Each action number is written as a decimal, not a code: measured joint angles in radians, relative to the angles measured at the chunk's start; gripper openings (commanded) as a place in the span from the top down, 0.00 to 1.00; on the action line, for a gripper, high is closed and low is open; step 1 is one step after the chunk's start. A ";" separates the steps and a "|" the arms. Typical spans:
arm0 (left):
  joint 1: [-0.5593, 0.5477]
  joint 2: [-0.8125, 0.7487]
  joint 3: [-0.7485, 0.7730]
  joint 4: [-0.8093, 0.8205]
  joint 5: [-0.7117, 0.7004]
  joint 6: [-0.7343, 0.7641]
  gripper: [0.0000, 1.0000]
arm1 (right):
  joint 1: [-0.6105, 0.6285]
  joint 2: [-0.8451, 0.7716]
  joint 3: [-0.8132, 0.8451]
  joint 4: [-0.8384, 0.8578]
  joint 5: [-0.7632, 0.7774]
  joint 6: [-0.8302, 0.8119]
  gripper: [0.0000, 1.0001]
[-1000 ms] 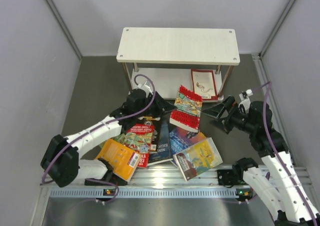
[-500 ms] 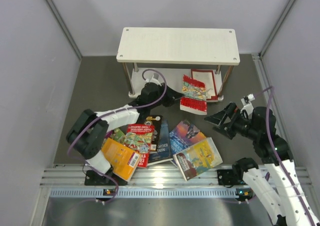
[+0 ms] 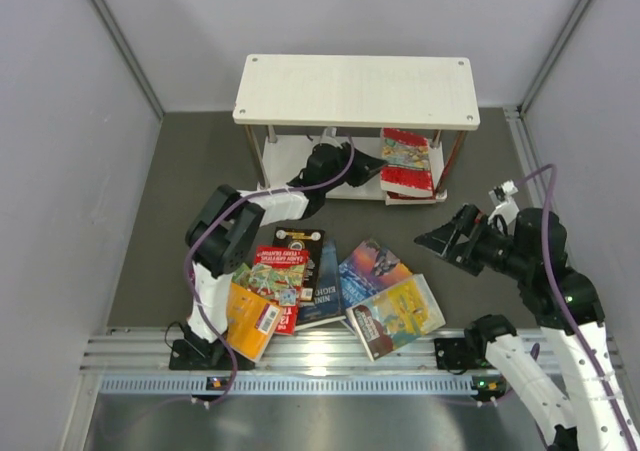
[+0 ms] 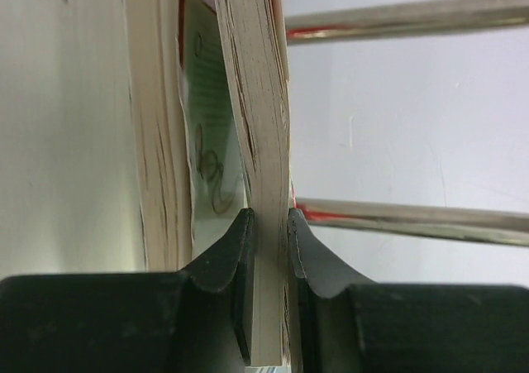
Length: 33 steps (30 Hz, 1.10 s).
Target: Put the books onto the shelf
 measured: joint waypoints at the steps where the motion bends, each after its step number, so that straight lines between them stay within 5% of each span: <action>1: 0.005 0.011 0.009 0.002 0.004 -0.003 1.00 | 0.000 0.004 0.013 -0.007 0.004 -0.014 0.04; 9: 0.020 0.101 0.072 0.009 0.064 -0.017 0.94 | 0.000 0.059 0.054 -0.051 0.040 -0.088 0.04; 15: 0.020 0.101 0.111 -0.043 0.116 0.004 0.77 | 0.000 0.088 0.053 -0.051 0.048 -0.097 0.04; 20: 0.019 0.101 0.145 -0.092 0.129 0.035 0.48 | 0.000 0.088 0.032 -0.041 0.048 -0.095 0.04; 22: 0.018 0.101 0.148 -0.128 0.128 0.050 0.44 | 0.000 0.088 0.018 -0.040 0.048 -0.090 0.03; 33: 0.024 0.030 0.130 -0.291 0.094 0.113 0.41 | -0.002 0.059 -0.005 -0.036 0.048 -0.073 0.03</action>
